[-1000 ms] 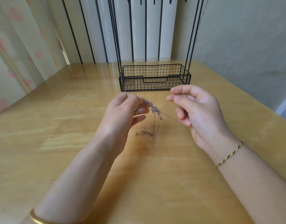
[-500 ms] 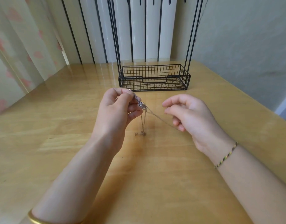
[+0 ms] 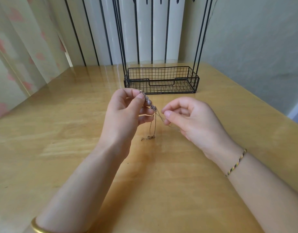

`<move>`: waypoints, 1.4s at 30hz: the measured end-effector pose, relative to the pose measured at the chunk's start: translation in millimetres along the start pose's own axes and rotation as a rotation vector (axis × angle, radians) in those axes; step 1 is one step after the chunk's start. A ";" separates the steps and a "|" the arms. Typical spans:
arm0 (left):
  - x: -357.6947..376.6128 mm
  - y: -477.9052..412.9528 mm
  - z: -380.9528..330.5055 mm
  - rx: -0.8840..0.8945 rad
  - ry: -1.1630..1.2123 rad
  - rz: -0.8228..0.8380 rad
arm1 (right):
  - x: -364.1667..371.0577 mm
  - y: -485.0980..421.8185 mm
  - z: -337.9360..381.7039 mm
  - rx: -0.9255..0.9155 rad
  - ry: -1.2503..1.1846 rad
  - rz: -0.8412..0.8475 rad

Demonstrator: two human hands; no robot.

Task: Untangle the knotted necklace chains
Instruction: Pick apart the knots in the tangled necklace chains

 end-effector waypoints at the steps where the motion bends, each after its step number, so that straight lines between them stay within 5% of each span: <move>1: -0.3 0.1 -0.3 0.005 -0.007 0.001 | 0.4 0.1 0.6 -0.005 0.007 0.004; 13: -1.4 1.7 -3.6 0.039 -0.066 -0.018 | -4.5 -1.4 2.4 -0.047 0.194 -0.080; 31: -11.2 -1.1 1.3 -0.008 -0.160 -0.122 | -16.7 -2.0 -3.8 0.103 -0.364 -0.168; 38: -10.2 -1.3 6.9 -0.058 -0.177 -0.111 | -4.1 -2.8 -4.7 0.181 -0.811 -0.133; 42: -6.2 -1.3 5.9 -0.056 -0.093 -0.070 | -8.7 -1.7 -12.6 0.240 -0.505 -0.157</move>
Point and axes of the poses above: each hand's wrist, its own y-axis away from the middle knuckle, its own x-axis out of the palm, z = x × y, the point moved 6 cm from there along -y, towards the middle knuckle, and after that the axes turned 6 degrees about y, right-handed, at the moved point
